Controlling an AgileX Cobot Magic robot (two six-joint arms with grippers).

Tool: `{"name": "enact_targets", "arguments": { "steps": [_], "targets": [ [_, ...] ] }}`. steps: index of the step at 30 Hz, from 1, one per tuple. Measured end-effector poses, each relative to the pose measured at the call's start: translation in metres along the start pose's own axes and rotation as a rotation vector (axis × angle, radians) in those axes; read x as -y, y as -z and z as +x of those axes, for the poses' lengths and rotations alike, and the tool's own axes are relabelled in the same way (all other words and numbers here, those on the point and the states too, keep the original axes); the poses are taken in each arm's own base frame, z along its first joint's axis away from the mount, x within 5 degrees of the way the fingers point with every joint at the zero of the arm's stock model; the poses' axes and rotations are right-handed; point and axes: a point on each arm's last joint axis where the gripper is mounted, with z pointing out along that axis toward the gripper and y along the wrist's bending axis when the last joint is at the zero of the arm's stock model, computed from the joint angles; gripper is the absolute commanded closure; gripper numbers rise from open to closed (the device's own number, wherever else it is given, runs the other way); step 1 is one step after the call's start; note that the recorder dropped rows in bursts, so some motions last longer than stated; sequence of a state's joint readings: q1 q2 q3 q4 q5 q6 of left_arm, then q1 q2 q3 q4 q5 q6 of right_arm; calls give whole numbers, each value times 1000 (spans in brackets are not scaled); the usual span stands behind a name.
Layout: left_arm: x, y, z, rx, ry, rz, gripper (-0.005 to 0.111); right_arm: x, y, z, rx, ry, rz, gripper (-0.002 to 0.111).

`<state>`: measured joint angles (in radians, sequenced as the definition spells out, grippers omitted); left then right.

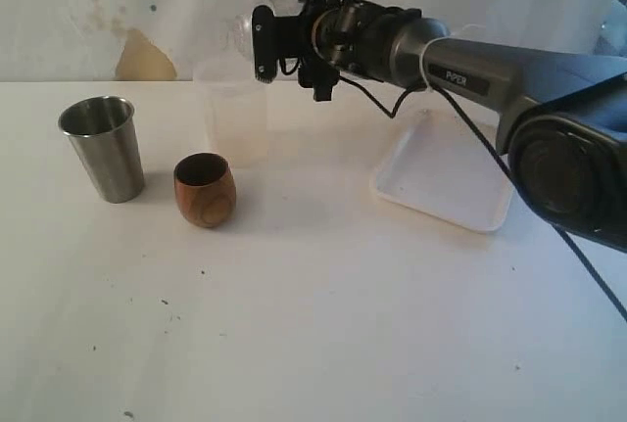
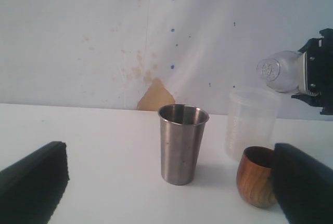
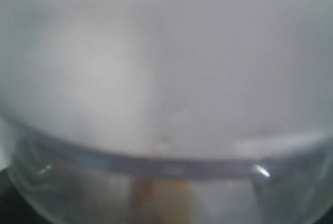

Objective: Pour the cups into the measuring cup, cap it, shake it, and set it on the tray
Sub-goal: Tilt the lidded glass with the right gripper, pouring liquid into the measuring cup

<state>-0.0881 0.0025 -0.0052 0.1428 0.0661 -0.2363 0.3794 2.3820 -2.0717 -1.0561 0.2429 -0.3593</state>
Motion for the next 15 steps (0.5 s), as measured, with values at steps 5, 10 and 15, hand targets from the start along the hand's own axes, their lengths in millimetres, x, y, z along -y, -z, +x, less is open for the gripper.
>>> {"name": "enact_targets", "arguments": {
  "steps": [5, 10, 15],
  "targets": [
    [0, 0, 0, 0, 0, 0, 2, 8, 2, -6, 10, 81, 41, 108],
    [0, 0, 0, 0, 0, 0, 2, 8, 2, -1, -45, 139, 40, 108],
    [0, 0, 0, 0, 0, 0, 2, 8, 2, 0, -59, 146, 38, 108]
  ]
}}
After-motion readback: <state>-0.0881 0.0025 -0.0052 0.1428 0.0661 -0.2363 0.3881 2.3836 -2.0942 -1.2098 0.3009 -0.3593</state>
